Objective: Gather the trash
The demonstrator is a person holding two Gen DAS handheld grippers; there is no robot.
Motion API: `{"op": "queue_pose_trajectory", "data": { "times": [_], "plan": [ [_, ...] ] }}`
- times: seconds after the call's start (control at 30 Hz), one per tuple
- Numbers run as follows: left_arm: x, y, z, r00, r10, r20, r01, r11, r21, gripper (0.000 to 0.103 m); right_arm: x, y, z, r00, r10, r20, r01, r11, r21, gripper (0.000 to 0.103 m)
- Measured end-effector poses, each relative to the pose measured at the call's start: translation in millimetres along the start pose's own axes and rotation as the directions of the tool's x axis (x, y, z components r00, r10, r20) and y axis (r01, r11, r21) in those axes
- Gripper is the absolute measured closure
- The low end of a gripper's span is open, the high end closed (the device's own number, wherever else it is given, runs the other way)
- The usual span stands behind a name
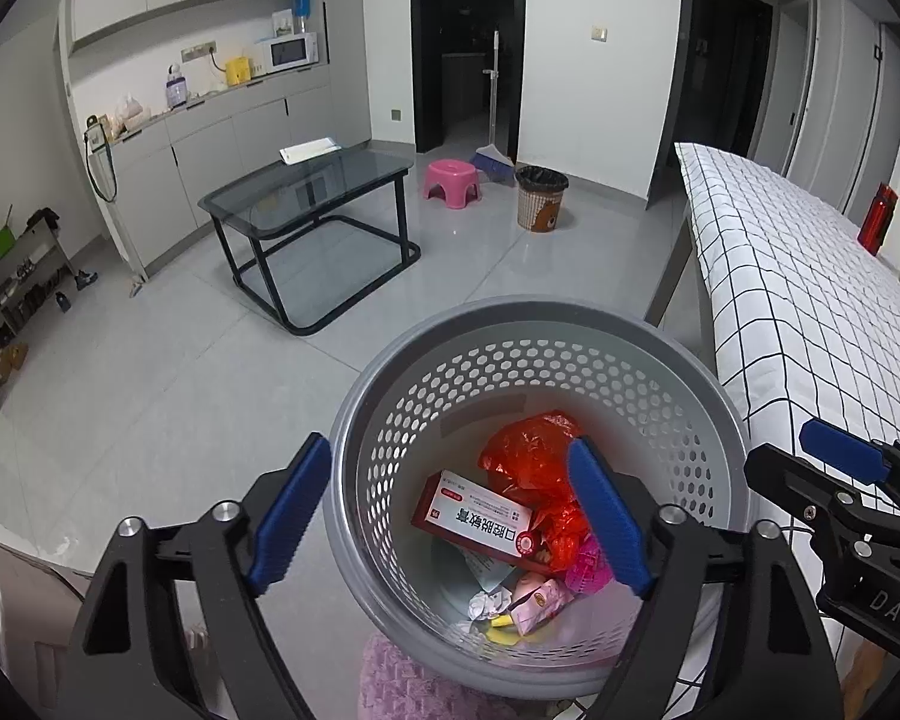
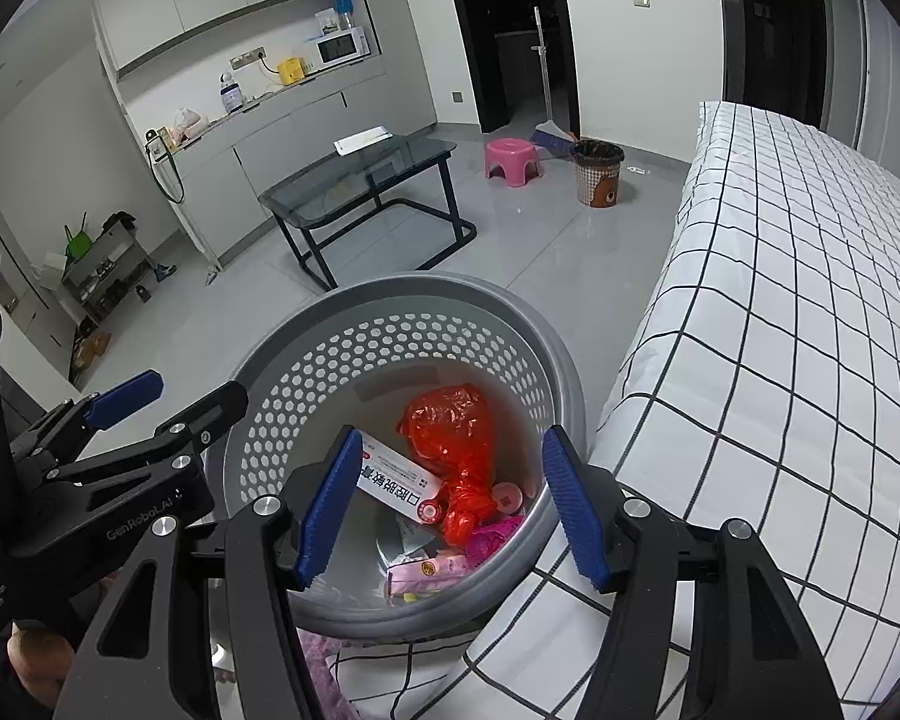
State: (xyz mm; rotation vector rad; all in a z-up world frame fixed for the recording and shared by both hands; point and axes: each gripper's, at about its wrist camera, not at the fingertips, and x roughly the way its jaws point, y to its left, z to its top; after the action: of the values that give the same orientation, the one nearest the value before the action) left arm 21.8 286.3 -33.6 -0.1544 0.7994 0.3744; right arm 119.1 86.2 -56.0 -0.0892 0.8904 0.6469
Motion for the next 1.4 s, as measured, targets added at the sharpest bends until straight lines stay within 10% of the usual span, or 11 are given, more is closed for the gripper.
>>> {"op": "queue_pose_trajectory", "data": {
  "times": [1.4],
  "plan": [
    [-11.1,-6.7,-2.0,1.000,0.027,0.008,-0.027,1.000,0.017,0.006,-15.9,-8.5,-4.3,0.999,-0.023,0.030,0.022,0.999,0.024,0.037]
  ]
}}
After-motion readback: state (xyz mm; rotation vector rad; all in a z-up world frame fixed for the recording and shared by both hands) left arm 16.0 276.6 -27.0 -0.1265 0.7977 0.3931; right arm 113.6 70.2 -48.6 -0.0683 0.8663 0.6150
